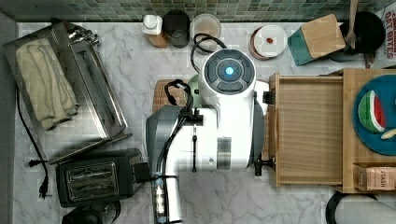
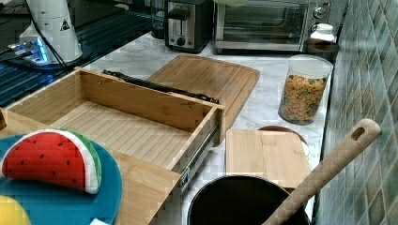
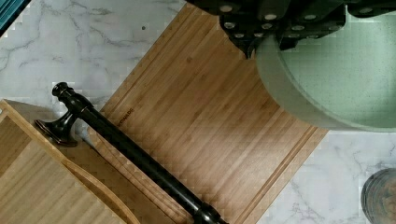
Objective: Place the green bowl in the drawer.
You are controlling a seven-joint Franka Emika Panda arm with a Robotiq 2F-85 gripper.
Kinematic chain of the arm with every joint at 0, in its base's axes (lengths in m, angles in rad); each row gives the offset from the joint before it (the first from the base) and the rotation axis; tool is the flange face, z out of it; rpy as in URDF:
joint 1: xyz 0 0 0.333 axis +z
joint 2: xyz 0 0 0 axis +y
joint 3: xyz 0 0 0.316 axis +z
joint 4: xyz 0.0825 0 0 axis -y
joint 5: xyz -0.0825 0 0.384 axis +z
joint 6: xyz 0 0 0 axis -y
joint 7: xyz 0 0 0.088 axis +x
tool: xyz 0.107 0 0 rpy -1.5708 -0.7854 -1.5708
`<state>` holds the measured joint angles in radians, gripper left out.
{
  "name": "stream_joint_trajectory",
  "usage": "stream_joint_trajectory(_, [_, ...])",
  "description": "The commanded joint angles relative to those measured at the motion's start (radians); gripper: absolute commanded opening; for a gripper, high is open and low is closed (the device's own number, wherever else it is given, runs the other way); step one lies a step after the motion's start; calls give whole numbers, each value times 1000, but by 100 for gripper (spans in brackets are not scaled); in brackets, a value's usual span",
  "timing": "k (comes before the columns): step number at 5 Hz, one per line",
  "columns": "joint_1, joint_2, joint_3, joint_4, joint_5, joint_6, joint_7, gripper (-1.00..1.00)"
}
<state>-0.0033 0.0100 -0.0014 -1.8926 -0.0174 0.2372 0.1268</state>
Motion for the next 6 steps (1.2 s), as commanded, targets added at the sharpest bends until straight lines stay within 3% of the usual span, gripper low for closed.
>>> stream_joint_trajectory(1, [-22, -13, -19, 0, 0, -2, -20, -100])
stream_joint_trajectory(3, [-93, -111, -96, -164, 15, 197, -96, -100])
stream_joint_trajectory(6, [-174, -88, -211, -169, 22, 237, -187, -100])
